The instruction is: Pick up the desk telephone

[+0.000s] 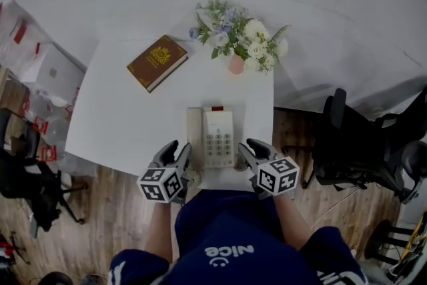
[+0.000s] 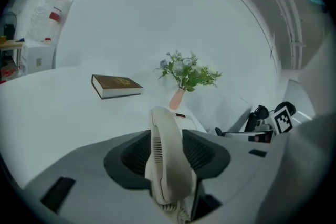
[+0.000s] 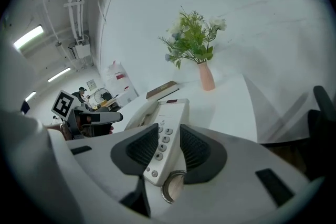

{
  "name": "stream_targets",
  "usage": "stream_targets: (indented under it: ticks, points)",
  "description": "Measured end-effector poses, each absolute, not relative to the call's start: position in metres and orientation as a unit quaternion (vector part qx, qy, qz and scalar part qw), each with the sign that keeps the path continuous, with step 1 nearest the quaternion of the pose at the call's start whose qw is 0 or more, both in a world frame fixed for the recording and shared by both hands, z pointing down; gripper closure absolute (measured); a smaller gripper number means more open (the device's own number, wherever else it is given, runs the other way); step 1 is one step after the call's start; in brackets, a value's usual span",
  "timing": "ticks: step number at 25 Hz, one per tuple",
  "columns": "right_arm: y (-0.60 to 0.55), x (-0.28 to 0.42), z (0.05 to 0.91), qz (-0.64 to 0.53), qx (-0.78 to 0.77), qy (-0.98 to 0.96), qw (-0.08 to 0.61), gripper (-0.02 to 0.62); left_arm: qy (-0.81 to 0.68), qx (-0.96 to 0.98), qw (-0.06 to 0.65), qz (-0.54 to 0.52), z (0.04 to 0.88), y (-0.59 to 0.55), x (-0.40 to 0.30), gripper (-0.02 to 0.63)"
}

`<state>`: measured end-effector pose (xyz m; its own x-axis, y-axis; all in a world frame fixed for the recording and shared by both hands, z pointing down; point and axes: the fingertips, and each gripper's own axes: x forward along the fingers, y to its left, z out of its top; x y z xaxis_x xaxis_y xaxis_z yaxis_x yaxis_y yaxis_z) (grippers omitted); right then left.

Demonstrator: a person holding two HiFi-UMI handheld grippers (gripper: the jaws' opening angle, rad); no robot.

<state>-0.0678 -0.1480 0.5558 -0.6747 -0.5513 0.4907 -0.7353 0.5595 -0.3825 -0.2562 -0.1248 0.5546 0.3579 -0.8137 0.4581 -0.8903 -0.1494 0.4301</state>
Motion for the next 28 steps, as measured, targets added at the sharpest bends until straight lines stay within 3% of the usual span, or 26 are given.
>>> stream_targets:
  ticks: [2, 8, 17, 28]
  points:
    - [-0.151, -0.071, 0.559, 0.311, 0.363, -0.864, 0.159, 0.444, -0.536, 0.762, 0.359, 0.055, 0.559, -0.130, -0.255, 0.384]
    - [-0.162, -0.084, 0.570, 0.368, 0.338, -0.851, 0.163, 0.381, -0.441, 0.772, 0.457, 0.029, 0.570, -0.145, -0.249, 0.282]
    - [-0.171, -0.095, 0.594, 0.429, 0.321, -0.827, 0.171, 0.343, -0.339, 0.755, 0.561, 0.018, 0.595, -0.153, -0.243, 0.248]
    - [-0.180, -0.106, 0.618, 0.501, 0.298, -0.792, 0.179, 0.316, -0.296, 0.735, 0.610, 0.012, 0.615, -0.164, -0.237, 0.229]
